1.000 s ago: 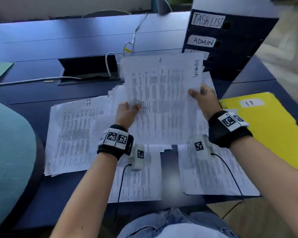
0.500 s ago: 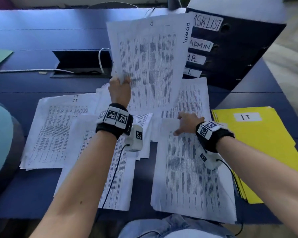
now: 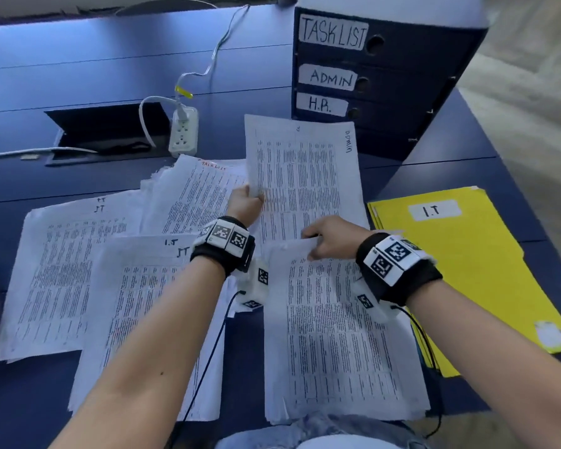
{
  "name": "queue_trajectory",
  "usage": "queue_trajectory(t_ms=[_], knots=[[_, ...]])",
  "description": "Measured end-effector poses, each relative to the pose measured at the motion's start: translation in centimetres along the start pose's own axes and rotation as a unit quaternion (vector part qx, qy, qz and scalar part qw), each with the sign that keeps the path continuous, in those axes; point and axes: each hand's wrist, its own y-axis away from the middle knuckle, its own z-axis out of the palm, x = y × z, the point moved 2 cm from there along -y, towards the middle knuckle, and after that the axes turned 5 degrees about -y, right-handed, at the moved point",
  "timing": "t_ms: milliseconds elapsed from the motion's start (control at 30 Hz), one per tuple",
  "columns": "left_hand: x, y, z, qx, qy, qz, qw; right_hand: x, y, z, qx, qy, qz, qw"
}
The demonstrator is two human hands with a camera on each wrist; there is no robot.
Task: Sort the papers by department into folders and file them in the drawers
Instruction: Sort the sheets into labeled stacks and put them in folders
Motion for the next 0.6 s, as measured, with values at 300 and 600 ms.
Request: queue_trajectory(t_ms=[300,600], knots=[[-1.6,-2.7,2.7,-0.026,-0.018,-0.031,0.999,1.3,-2.0,0.9,0.028,0.058,0.018,0.998],[-1.0,-2.5,3.1,-0.011,0.007,-0.001,1.0,1.7,-2.2,1.9,0.079,0.085,0.057,0.992]])
